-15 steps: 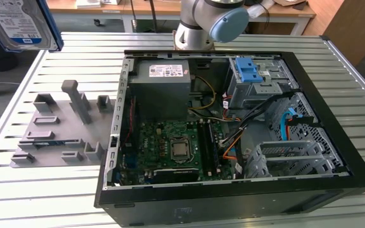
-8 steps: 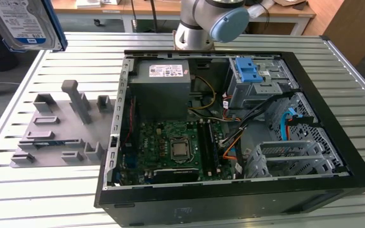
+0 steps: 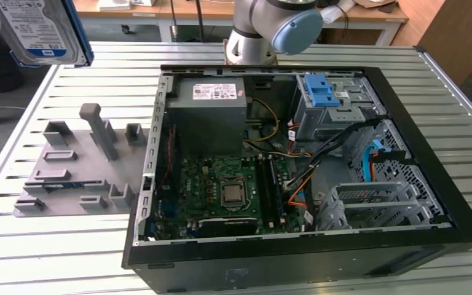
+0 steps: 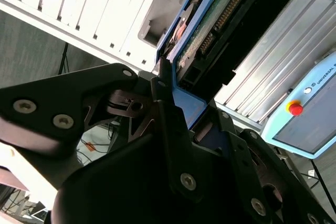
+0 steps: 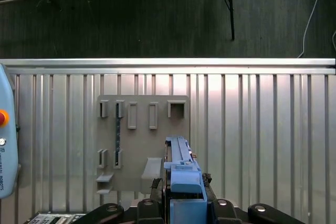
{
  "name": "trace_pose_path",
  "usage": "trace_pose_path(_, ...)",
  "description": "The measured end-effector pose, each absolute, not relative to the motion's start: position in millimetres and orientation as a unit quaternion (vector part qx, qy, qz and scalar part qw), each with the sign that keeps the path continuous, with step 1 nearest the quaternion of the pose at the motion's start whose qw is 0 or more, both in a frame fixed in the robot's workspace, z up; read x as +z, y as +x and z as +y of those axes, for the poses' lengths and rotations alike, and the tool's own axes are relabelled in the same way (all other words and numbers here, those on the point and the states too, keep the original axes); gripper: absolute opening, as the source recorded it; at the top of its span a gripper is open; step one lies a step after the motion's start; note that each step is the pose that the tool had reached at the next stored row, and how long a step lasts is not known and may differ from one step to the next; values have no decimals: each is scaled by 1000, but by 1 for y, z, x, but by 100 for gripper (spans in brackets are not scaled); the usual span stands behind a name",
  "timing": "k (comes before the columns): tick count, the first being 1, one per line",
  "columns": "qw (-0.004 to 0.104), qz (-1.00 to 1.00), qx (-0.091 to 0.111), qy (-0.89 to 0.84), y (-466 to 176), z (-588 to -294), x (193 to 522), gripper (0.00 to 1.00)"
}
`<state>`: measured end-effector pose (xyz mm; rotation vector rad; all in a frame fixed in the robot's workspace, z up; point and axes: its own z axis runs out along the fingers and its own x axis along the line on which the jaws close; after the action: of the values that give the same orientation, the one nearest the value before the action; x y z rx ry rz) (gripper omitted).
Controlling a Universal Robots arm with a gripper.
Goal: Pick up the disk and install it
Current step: 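Pick up the disk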
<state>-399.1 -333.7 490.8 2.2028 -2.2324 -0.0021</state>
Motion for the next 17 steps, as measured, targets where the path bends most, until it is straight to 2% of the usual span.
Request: trace_pose_path(17, 3, -712, -1, 702, -380, -334, 491, 36)
